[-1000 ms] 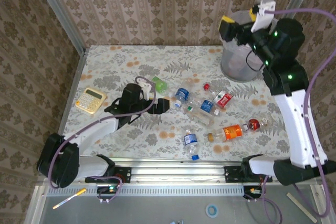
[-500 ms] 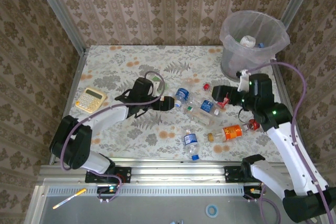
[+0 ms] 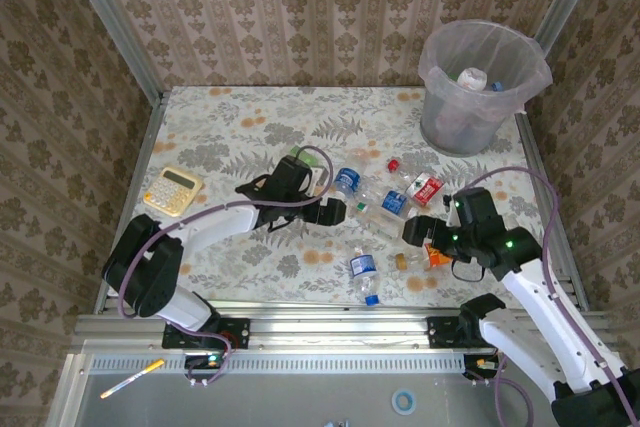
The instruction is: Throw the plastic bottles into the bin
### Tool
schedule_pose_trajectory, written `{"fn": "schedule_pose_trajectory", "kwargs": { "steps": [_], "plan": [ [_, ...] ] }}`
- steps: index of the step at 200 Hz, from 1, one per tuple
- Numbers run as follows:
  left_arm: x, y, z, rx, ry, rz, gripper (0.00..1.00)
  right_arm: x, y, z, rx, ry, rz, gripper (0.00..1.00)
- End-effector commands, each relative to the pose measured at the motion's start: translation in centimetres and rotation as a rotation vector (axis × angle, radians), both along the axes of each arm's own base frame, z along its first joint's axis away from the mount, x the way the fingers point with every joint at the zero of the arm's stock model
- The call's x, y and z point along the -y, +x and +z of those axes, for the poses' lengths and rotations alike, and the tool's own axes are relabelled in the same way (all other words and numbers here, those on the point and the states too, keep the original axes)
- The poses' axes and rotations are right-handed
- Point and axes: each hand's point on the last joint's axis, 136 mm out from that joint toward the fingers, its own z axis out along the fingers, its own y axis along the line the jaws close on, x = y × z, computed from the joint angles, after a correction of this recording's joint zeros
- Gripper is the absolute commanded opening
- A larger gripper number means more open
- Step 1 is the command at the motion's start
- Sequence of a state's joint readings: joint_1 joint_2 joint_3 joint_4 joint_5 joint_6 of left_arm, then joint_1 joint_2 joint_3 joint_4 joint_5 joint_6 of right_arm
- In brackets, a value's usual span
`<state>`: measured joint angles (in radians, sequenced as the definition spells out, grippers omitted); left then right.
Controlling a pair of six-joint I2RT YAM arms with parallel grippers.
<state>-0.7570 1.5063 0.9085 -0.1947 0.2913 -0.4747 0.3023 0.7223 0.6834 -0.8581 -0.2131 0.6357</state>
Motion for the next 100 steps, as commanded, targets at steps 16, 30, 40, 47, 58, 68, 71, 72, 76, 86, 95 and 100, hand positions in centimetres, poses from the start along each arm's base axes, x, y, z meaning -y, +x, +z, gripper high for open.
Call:
{"fn": "schedule_pose_trajectory", "kwargs": {
  "steps": [16, 30, 40, 47, 58, 68, 71, 72, 76, 86, 95, 100],
  "plan": [
    [0.6, -1.1, 0.6, 0.03, -0.021, -0.052, 0.97, 2.4, -3.4, -3.8, -0.188, -0.036, -0.197, 1.0],
    [0.7, -1.1, 0.8, 0.033, -0.03, -0.054, 0.97, 2.8, -3.7, -4.5, -0.214, -0.045, -0.235, 1.0],
    [0.8, -1.0, 0.9, 0.039, -0.033, -0.056, 0.97, 2.8, -3.5, -4.9, -0.217, -0.043, -0.252, 1.0],
    [0.9, -1.0, 0.9, 0.042, -0.036, -0.059, 0.97, 2.9, -3.2, -5.1, -0.216, -0.042, -0.268, 1.0],
    [1.0, -0.9, 1.1, 0.049, -0.039, -0.064, 0.97, 2.8, -2.7, -5.5, -0.215, -0.036, -0.288, 1.0],
    [1.1, -0.9, 1.2, 0.052, -0.039, -0.066, 0.97, 2.7, -2.2, -5.8, -0.213, -0.027, -0.305, 1.0],
    [1.1, -0.9, 1.2, 0.053, -0.038, -0.067, 0.97, 2.7, -2.0, -5.9, -0.213, -0.025, -0.311, 1.0],
    [1.1, -0.9, 1.2, 0.054, -0.039, -0.068, 0.97, 2.7, -2.0, -6.0, -0.214, -0.025, -0.312, 1.0],
    [1.0, -0.9, 1.2, 0.054, -0.038, -0.068, 0.97, 2.7, -1.8, -6.2, -0.216, -0.024, -0.319, 1.0],
    [1.0, -0.8, 1.2, 0.058, -0.038, -0.067, 0.97, 2.7, -1.5, -6.8, -0.228, -0.025, -0.334, 1.0],
    [0.9, -0.9, 1.1, 0.06, -0.033, -0.068, 0.97, 2.7, -1.3, -7.3, -0.237, -0.028, -0.35, 1.0],
    [0.8, -0.9, 1.0, 0.059, -0.03, -0.066, 0.97, 2.9, -1.1, -7.5, -0.237, -0.032, -0.361, 1.0]
  ]
}}
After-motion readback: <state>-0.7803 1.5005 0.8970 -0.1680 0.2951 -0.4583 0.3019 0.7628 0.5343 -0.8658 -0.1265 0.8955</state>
